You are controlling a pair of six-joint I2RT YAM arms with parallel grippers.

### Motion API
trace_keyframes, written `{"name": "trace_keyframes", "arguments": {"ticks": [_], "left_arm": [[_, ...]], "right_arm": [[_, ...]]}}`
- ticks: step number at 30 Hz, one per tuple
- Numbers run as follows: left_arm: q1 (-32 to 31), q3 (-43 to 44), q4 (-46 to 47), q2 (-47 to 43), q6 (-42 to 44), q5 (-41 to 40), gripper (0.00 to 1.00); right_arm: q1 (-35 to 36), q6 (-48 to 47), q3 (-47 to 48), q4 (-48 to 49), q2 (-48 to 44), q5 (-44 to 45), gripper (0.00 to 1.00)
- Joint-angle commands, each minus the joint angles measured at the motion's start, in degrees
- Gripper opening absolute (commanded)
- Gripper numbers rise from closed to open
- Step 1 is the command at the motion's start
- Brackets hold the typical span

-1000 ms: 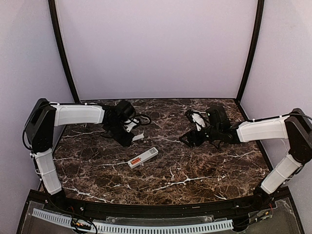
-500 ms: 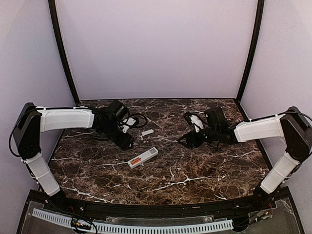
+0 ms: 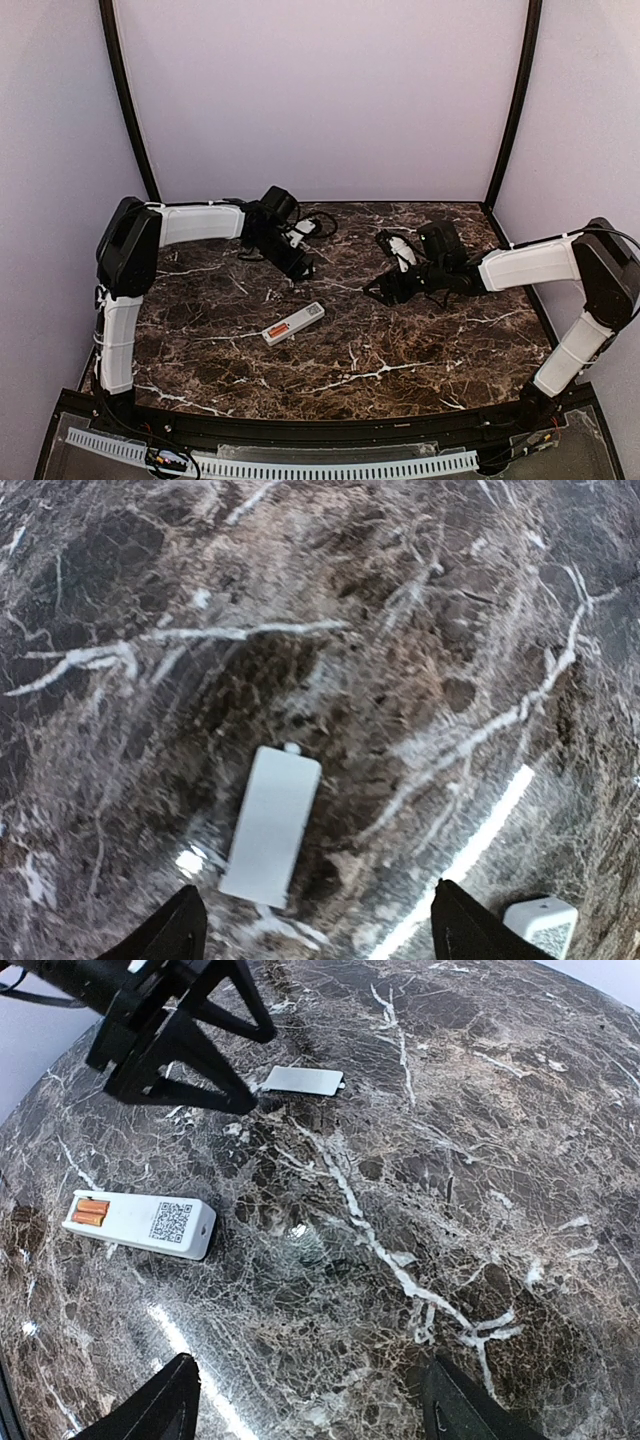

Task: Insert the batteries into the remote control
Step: Pick up the battery cover from the center of the board.

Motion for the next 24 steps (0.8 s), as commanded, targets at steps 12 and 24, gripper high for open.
{"name": "trace_keyframes", "arguments": {"ticks": [12,24], "left_arm": [[2.51,15.75,-10.44,11.52,7.93,0.75,0.75],[1.48,17.50,-14.22,15.35,9.57,-2.90,0.57]], "right_arm": [[-0.66,-0.07,0.61,1.11,0.49,0.43,0.75],[-0.73,-0.07,0.48,1.26,0.68,0.65,0.74]]}}
